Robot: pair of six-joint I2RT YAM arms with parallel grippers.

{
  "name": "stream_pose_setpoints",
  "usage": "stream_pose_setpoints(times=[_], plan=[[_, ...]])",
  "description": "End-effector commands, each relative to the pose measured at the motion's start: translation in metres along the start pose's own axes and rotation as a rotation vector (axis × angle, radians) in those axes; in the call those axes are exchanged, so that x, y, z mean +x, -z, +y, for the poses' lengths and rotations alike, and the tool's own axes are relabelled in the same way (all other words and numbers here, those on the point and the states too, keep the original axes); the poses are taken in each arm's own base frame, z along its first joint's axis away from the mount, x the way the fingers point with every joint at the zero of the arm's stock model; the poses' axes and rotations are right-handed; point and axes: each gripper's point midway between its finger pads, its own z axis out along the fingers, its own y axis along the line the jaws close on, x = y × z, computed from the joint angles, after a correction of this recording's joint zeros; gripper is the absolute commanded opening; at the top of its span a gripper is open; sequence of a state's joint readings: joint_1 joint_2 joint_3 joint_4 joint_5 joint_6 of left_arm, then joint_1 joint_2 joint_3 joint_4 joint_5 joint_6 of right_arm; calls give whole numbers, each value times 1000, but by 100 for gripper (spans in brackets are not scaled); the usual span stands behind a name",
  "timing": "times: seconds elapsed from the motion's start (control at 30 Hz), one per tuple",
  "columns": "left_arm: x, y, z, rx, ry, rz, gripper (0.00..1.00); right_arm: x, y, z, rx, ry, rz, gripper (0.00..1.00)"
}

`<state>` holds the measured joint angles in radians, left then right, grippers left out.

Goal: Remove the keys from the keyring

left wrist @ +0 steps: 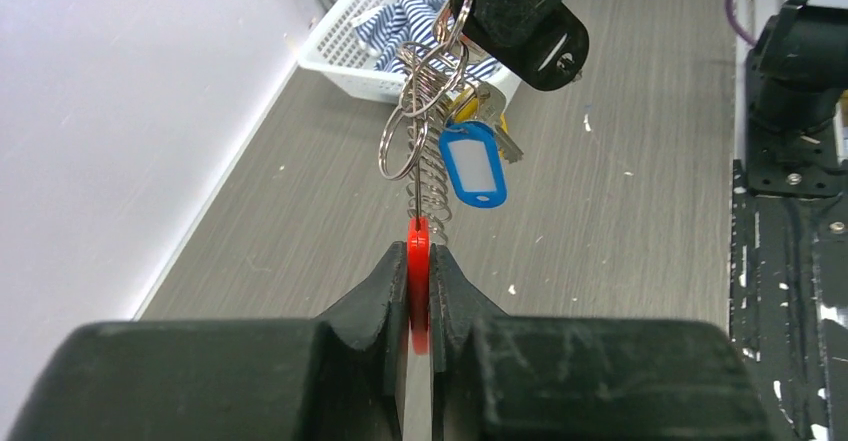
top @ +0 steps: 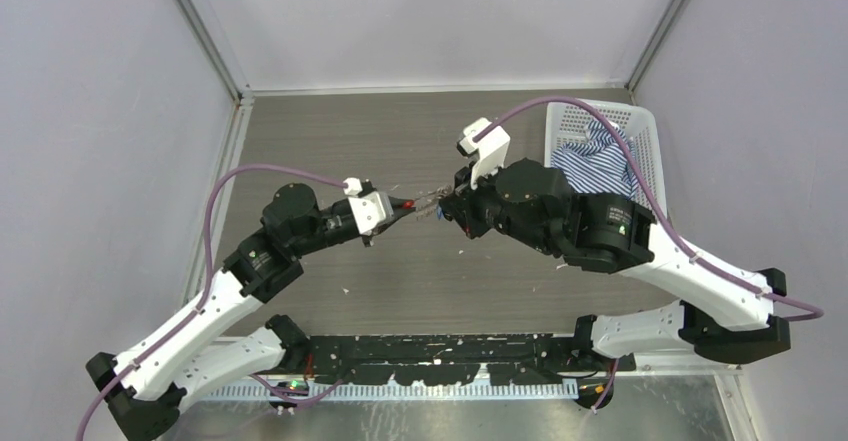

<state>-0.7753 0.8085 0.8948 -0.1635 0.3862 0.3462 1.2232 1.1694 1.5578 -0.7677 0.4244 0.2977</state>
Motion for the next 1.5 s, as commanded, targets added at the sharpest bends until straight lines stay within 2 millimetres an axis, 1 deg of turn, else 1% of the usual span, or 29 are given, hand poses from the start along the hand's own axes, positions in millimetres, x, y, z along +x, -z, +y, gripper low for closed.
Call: stream_pose_setpoints(times=[0.0, 0.1, 0.13, 0.3, 0.37, 0.5, 0.63, 0.7, 0.77, 0.8, 0.93, 1.03, 1.1, 1.17, 1.2, 1.23, 1.3, 1.37, 1.4, 1.43, 1.47], plan=[[-5, -2, -13, 44, 35, -74, 8, -26, 23, 6, -59, 21, -9, 1], [-2, -2, -21, 69, 46, -82, 1, -25, 17, 3, -50, -14, 49, 1], [0, -3, -23, 74, 47, -85, 0, -24, 15, 2, -47, -24, 61, 1], [2, -10, -36, 109, 57, -87, 1, -20, -6, -6, 9, -139, 138, 1], [4, -14, -38, 95, 57, -76, 0, -17, -14, -8, 17, -176, 158, 1], [16, -24, -49, 95, 79, -34, 0, -13, -24, -12, 19, -243, 182, 1], [33, -33, -43, 19, 125, 30, 0, -17, -22, -10, -5, -263, 181, 1], [31, -38, -41, -2, 151, 14, 0, -16, -23, -11, -1, -263, 190, 1], [29, -42, -46, 7, 149, -1, 0, -9, -28, -15, 22, -272, 227, 1], [28, -45, -51, 10, 139, 0, 0, -6, -30, -14, 25, -281, 241, 1], [31, -56, -57, 10, 120, 21, 0, 1, -39, -6, 0, -341, 261, 1], [39, -59, -49, -49, 111, 50, 0, -2, -40, -3, -23, -378, 258, 1], [47, -59, -36, -130, 118, 97, 0, -5, -37, -1, -48, -403, 249, 1], [52, -58, -26, -191, 126, 120, 0, -3, -37, -3, -46, -418, 255, 1], [53, -58, -27, -190, 133, 117, 0, -1, -36, -4, -42, -420, 260, 1], [50, -59, -33, -157, 132, 100, 0, 0, -37, -6, -37, -421, 263, 1], [44, -61, -41, -111, 144, 58, 0, 0, -36, -2, -73, -454, 279, 1], [48, -61, -43, -110, 147, 66, 0, -5, -36, -1, -97, -489, 271, 1], [48, -60, -44, -105, 149, 69, 4, -8, -35, -2, -99, -499, 260, 1], [45, -59, -47, -88, 150, 53, 13, -11, -35, -4, -99, -500, 249, 1], [39, -59, -55, -42, 161, 21, 22, -13, -34, -6, -97, -497, 242, 1]])
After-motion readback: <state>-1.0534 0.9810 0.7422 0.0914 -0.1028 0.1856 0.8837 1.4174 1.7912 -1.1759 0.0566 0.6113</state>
